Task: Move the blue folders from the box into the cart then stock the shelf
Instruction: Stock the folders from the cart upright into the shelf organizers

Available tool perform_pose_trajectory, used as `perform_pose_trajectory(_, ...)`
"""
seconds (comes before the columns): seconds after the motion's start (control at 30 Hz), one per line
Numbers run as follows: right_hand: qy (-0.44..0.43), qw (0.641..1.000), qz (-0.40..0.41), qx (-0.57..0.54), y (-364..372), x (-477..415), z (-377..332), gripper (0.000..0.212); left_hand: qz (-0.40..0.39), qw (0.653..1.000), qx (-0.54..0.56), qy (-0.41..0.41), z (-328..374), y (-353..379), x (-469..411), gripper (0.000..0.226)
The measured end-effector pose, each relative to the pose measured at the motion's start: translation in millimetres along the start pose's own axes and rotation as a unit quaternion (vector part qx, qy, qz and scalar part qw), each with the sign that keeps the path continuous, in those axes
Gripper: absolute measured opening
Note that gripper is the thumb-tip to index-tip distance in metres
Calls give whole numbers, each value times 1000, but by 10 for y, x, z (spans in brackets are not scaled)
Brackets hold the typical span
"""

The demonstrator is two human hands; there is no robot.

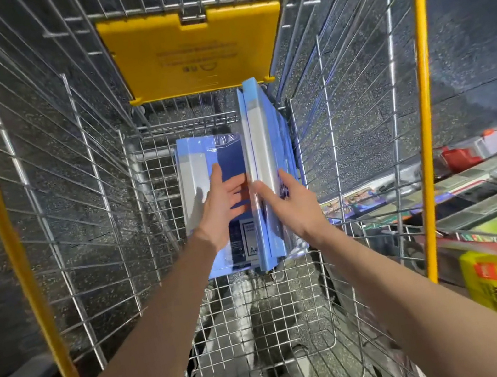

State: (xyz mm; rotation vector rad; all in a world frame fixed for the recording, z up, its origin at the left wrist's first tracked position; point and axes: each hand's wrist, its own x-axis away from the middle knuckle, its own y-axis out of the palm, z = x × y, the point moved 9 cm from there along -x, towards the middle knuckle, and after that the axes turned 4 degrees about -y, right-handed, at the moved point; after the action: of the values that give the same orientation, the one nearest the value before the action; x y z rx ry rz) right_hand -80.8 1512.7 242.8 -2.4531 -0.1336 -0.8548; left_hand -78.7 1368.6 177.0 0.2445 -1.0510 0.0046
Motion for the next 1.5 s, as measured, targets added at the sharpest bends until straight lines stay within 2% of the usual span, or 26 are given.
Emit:
perform_pose_trajectory(0.07,-14,999,17,23,-92,57,-92,68,-14,1000,0,-4,20,85,10,73)
perform_pose_trajectory(0.2,-17,992,63,105,-211,53,-130,67,-58,997,-52,-2,143,255,40,74)
perform_pose_trajectory(0.3,-20,987,52,151,-235,55,-198,47,-33,994,-108,0,253,220,71,64)
perform_pose_trajectory(0.4,-29,984,46,169,-298,103,-292,39,-14,988,-154,-5,263,139,154,59)
perform_pose_trajectory(0.6,-37,988,105,108,-611,501,-450,37,24,981,-194,17,373,-35,493,52)
perform_pose_trajectory(0.77,-71,987,139,35,-742,1029,-672,36,5,969,-234,73,654,144,966,44)
perform_pose_trajectory(0.93,-154,976,153,-6,-1032,1692,-1132,15,19,943,-307,129,851,293,1571,46)
perform_pose_trajectory(1.1,-250,951,174,-43,-1337,2554,-1686,13,40,932,-292,210,1084,325,2412,53)
perform_pose_trajectory(1.17,-293,934,193,-69,-1491,2941,-1889,10,21,928,-285,238,1194,352,2696,70)
perform_pose_trajectory(1.27,-334,912,213,-103,-1719,3480,-2176,17,-5,942,-223,251,1328,319,2699,106)
perform_pose_trajectory(1.3,-339,908,215,-115,-1776,3602,-2253,21,-17,946,-209,247,1382,345,2727,108)
perform_pose_trajectory(1.37,-341,902,229,-132,-1928,3856,-2401,25,-23,945,-196,260,1557,497,3207,95)
perform_pose_trajectory(1.47,-354,889,251,-147,-2209,4232,-2595,20,-31,942,-178,284,1731,772,3998,58)
perform_pose_trajectory(1.5,-360,884,261,-144,-2309,4367,-2664,17,-30,941,-179,287,1799,857,4183,60)
